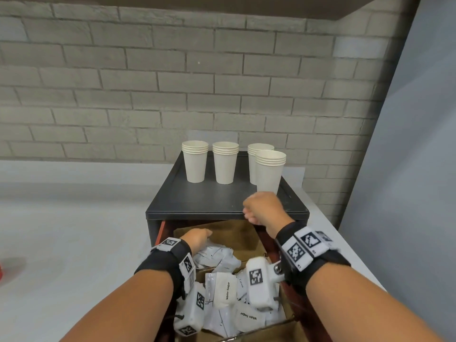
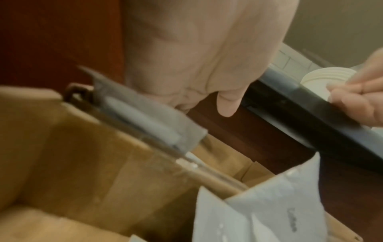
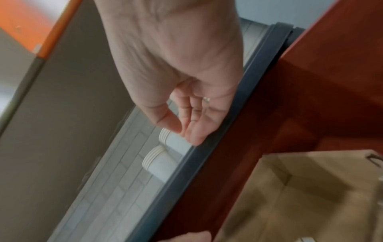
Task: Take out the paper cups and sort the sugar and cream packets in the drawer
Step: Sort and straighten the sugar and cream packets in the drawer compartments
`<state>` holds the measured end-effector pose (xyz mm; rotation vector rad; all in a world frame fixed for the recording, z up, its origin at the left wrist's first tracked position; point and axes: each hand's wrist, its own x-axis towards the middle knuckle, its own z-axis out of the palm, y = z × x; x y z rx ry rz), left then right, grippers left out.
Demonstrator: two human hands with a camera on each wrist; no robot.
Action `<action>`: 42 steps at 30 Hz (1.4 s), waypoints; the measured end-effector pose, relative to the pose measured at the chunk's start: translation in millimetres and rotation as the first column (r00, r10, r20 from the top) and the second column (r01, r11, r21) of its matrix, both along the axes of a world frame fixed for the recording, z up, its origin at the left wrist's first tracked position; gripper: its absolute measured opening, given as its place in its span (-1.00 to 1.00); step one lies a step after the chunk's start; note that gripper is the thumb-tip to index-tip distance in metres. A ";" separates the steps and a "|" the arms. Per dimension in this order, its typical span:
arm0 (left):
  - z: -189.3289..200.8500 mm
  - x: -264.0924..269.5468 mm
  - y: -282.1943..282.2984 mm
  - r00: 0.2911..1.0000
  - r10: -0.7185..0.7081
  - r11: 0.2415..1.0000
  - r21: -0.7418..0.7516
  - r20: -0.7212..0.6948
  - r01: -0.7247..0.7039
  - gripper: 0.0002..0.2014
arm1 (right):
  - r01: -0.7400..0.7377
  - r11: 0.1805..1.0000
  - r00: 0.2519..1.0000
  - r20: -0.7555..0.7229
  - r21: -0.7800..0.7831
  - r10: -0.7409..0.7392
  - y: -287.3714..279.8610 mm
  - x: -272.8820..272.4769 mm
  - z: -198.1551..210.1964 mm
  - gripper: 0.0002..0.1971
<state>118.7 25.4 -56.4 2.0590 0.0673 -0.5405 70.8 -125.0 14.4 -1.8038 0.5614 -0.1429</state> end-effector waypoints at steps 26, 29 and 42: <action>5.0 1.1 -10.8 0.959 -0.285 0.835 0.489 -0.006 0.252 -0.62 | -0.677 0.656 0.678 -0.631 -0.334 0.378 18.8 13.5 -50.7 -0.17; 3.1 4.8 -12.2 0.963 -0.268 0.877 0.403 -0.043 0.262 -0.62 | -0.687 0.644 0.663 -0.653 -0.337 0.365 24.0 18.4 -51.9 -0.25; -2.6 4.6 -10.6 0.974 -0.170 0.984 0.032 -0.152 0.177 -0.68 | -0.620 0.739 0.734 -0.526 -0.263 0.429 32.2 16.8 -59.9 -0.41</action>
